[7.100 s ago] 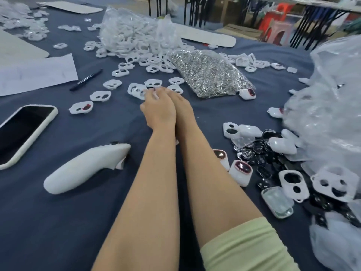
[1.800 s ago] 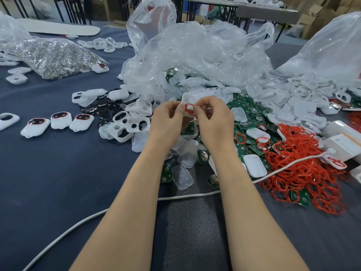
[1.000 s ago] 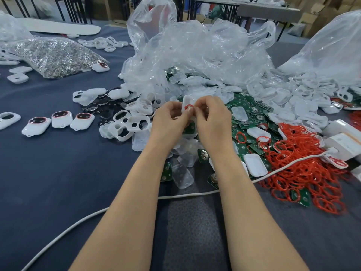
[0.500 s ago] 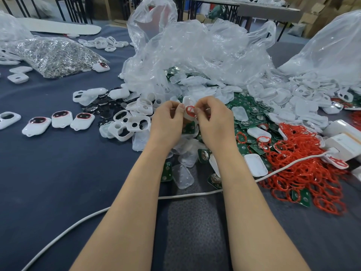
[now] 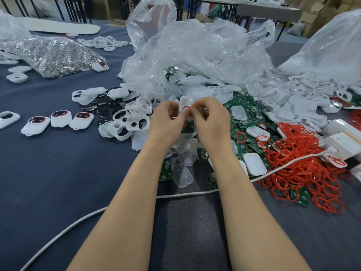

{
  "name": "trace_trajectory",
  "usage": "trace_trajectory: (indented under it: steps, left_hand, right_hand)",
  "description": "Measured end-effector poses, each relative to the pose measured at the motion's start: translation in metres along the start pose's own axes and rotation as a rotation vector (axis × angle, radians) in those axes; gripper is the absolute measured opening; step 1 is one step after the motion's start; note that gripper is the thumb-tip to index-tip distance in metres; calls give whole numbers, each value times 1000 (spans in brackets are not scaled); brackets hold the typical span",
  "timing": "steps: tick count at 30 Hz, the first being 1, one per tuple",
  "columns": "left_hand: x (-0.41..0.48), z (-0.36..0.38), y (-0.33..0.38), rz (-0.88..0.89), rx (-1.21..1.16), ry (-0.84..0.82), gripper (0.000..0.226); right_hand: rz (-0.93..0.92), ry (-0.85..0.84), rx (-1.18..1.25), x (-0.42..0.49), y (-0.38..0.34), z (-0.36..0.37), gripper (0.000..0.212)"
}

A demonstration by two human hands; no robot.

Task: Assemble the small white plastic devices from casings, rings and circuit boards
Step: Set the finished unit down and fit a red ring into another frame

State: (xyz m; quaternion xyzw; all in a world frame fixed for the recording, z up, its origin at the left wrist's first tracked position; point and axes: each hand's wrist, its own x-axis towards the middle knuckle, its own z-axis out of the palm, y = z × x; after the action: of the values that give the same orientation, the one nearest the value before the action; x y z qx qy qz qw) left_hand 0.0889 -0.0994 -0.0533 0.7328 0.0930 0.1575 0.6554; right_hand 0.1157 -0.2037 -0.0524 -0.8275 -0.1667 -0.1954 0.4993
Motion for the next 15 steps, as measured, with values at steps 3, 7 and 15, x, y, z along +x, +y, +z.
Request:
trace_trajectory:
  steps: [3, 7, 15]
  left_hand:
    - [0, -1, -1, -19, -154, -33, 2]
    - [1, -3, -1, -27, -298, -69, 6]
    - [-2, 0, 0, -37, -342, -83, 5]
  right_hand:
    - [229, -30, 269, 4, 3, -4, 9]
    - [495, -214, 645, 7, 9, -9, 18]
    - [454, -186, 679, 6, 12, -6, 17]
